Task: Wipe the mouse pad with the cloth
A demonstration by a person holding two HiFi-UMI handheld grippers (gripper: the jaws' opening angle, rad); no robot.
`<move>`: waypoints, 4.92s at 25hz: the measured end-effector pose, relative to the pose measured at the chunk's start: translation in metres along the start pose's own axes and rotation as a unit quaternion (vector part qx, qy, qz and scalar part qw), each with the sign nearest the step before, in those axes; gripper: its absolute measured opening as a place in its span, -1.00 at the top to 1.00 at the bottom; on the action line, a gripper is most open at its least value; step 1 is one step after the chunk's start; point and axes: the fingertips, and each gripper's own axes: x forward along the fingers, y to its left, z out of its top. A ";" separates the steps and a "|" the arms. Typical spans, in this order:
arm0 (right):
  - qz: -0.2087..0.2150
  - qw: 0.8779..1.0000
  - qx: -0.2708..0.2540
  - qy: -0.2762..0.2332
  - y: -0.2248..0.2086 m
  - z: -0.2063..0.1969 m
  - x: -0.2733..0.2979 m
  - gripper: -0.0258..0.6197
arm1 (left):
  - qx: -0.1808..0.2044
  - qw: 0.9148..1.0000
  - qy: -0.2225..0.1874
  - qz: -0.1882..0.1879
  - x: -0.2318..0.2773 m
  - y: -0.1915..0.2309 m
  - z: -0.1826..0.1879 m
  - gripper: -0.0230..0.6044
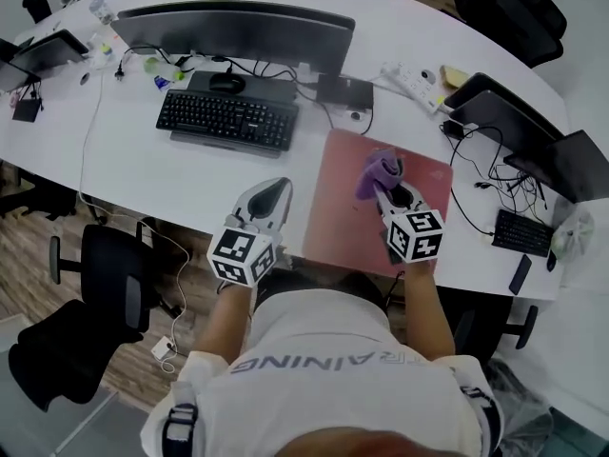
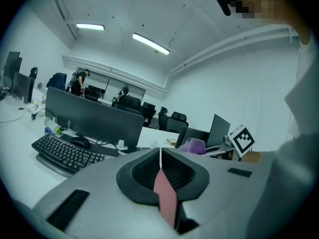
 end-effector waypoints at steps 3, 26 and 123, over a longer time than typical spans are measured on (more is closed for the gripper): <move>0.035 0.999 0.001 0.027 0.022 -0.004 0.049 0.64 | -0.012 1.000 0.010 0.006 0.002 0.024 -0.006 0.80; 0.114 0.970 0.060 0.207 0.028 -0.090 0.237 0.64 | -0.055 0.996 0.069 0.023 0.020 0.066 -0.050 0.80; 0.118 0.953 0.204 0.188 -0.005 -0.197 0.077 0.65 | -0.030 0.998 0.060 0.017 0.006 -0.072 -0.043 0.80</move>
